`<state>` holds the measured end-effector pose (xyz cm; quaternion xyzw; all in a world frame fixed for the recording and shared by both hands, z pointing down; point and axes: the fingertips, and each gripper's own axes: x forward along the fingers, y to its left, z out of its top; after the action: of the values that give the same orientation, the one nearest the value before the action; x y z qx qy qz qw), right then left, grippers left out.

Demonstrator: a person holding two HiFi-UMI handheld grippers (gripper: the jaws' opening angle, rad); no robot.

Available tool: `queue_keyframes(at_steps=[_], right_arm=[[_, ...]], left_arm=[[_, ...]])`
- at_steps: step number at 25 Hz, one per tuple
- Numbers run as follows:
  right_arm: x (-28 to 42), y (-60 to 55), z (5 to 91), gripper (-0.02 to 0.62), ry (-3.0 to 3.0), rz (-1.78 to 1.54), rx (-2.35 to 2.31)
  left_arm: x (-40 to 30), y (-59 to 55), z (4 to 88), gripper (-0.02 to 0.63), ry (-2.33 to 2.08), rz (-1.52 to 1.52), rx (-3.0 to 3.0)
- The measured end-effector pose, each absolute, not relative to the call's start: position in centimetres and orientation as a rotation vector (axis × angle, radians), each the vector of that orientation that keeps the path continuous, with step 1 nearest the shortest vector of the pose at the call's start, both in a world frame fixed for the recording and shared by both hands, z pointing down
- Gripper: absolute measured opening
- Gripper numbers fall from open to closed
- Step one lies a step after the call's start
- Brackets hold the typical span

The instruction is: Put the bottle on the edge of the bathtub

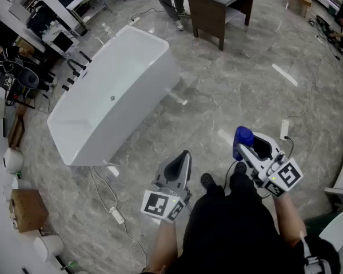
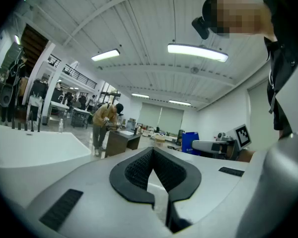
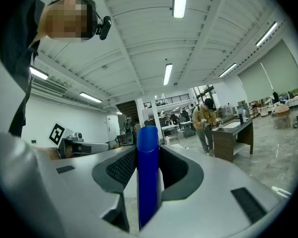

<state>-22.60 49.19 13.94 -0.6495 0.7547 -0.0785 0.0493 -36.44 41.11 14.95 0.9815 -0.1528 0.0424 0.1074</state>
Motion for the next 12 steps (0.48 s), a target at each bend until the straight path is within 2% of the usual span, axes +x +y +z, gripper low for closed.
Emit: queue_keyframes(at_steps=[12], right_arm=[[-24.3, 48.3, 14.2, 0.138, 2.340, -0.229, -1.966]], left_arm=[[-37.8, 40.5, 16.2, 0.012, -0.505, 0.140, 2.871]])
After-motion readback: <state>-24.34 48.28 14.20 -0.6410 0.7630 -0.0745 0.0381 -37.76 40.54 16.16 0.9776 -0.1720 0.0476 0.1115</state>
